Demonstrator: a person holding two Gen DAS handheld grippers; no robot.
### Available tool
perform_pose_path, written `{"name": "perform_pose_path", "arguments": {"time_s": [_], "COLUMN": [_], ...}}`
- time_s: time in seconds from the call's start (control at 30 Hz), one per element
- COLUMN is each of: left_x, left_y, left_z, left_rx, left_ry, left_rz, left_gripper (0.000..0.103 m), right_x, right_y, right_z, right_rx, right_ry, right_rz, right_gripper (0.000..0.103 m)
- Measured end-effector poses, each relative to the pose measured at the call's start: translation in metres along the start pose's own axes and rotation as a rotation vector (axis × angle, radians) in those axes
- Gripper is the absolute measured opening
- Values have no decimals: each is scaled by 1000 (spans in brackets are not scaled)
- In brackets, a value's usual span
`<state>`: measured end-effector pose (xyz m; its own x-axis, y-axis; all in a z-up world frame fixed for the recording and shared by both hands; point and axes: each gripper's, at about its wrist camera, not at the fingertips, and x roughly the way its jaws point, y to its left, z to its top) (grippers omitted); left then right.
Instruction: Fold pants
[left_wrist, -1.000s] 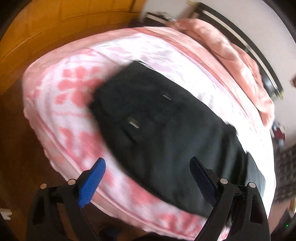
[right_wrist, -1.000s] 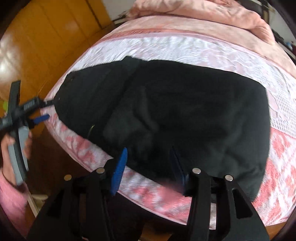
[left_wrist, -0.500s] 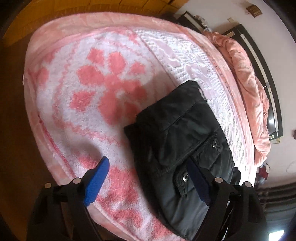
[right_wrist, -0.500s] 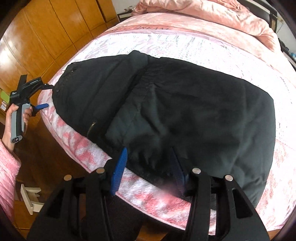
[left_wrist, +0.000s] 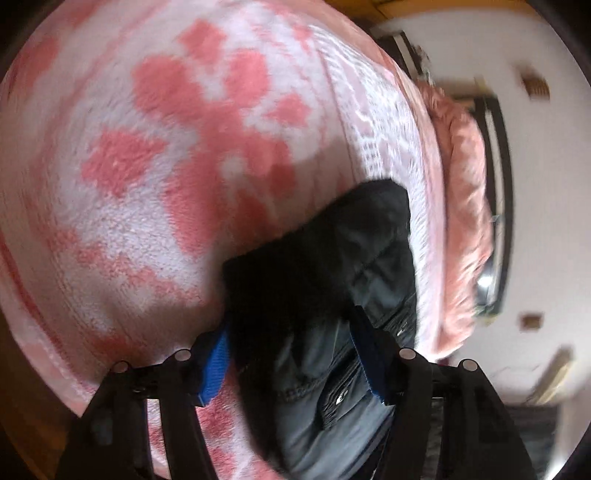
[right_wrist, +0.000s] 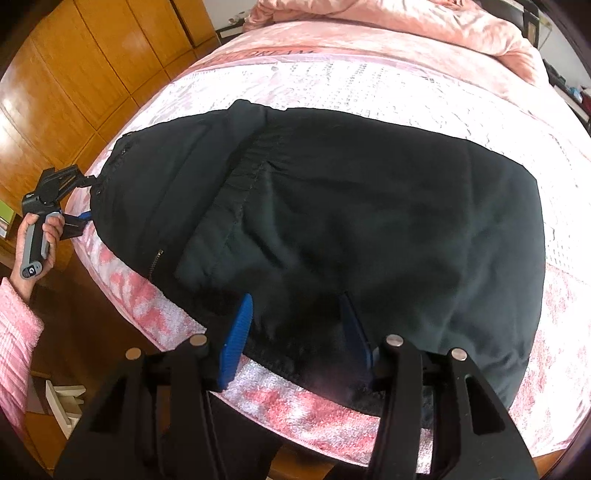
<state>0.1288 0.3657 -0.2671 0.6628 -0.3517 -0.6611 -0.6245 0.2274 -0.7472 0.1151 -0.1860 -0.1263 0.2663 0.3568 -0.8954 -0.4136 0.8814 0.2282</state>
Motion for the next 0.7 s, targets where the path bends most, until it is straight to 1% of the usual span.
{"name": "perform_pose_path", "arguments": {"time_s": [0.03,0.07,0.1,0.13,0.2,0.23,0.3,0.33,0.4,0.43,0.47,0.5,0.53,0.6,0.7], "left_x": [1,0,-1,-2,-2,0,6,10,17,18,18,18,18,14,7], "left_y": [0,-2,-7,-15,-20,-20,-17,-12,-5,-7,-10,-14,-19,-22,-31], "left_z": [1,-1,-4,-9,-15,-15,-11,-8,-5,-5,-6,-8,-11,-16,-24], "left_rx": [-9,-2,24,72,95,83,62,29,-27,-31,-22,-10,3,11,26], "left_ry": [3,1,-3,-2,10,15,11,7,7,2,-6,-19,-37,-60,-97], "left_rz": [-4,8,19,6,-25,-38,-7,2,-24,-12,5,27,48,42,22], "left_gripper": [60,56,53,52,50,50,52,53,58,58,57,52,49,38,31], "right_x": [1,2,3,4,6,7,9,10,10,11,11,11,12,12,13], "right_y": [0,-1,-1,-1,-3,-3,-4,-3,-2,-1,-1,-1,-1,-2,-4], "right_z": [0,-1,-1,-1,-2,-2,-2,-2,-2,-3,-4,-4,-4,-4,-5], "right_rx": [-3,-7,-9,-10,-7,-4,0,-1,-6,-12,-20,-25,-24,-17,-6], "right_ry": [2,5,7,9,11,11,13,14,14,14,13,14,15,15,14], "right_rz": [0,-3,-4,-4,-1,1,3,3,2,1,0,-1,1,7,15], "right_gripper": [51,51,51,51,51,52,53,54,55,56,56,56,56,56,56]}}
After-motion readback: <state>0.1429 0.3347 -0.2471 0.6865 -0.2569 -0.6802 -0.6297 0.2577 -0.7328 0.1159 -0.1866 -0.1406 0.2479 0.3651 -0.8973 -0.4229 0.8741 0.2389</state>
